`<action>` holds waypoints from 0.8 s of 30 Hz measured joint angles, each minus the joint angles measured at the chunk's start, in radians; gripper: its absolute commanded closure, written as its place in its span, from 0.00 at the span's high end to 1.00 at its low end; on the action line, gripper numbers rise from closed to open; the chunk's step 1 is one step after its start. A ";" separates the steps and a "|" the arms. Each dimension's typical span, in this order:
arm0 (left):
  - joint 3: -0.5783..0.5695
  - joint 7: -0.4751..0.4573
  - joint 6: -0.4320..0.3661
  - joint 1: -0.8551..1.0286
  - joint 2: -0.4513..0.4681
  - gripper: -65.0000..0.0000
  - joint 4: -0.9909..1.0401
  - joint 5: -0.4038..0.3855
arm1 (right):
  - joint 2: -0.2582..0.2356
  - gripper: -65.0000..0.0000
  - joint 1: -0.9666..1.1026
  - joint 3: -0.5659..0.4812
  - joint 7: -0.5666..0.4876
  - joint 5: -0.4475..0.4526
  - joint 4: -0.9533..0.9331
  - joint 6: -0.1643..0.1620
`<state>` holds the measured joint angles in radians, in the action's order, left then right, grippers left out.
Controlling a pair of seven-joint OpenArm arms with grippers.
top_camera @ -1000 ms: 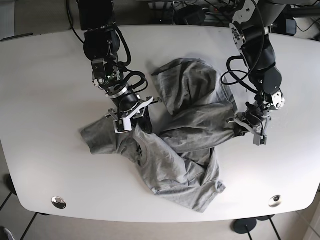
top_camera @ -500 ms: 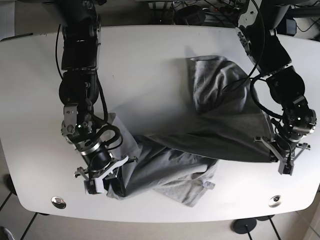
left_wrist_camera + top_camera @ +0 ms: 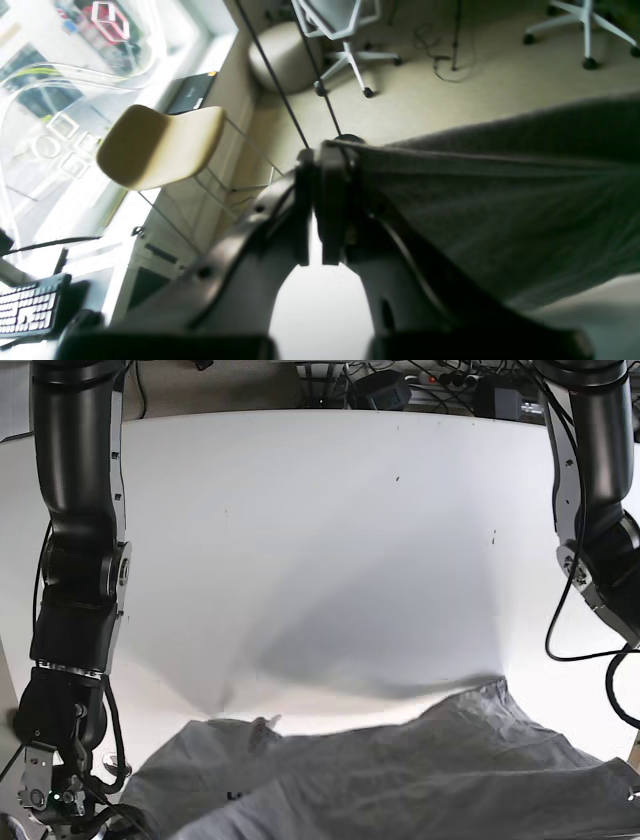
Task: Fold the T-shirt properly
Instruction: 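Lift the shirt with both grippers and drag it flat across the table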
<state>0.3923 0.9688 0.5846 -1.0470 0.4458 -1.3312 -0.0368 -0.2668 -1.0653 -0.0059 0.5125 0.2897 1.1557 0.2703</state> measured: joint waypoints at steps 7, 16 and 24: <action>0.073 0.005 0.004 0.222 -0.012 0.00 -0.145 -0.012 | 0.010 0.03 0.294 0.171 0.128 0.003 0.239 0.002; 0.299 -0.004 0.121 0.811 -0.080 0.00 -0.359 -0.013 | 0.092 0.03 1.008 0.294 0.108 0.180 0.442 -0.003; 0.438 -0.014 0.120 1.131 -0.190 0.00 -0.455 -0.006 | 0.089 0.03 1.324 0.298 0.038 0.283 0.526 -0.008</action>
<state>0.8307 0.9543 0.7044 0.0837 0.2558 -1.7866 -0.0433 -0.1780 0.2584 0.2916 0.5503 0.5732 1.6817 0.2619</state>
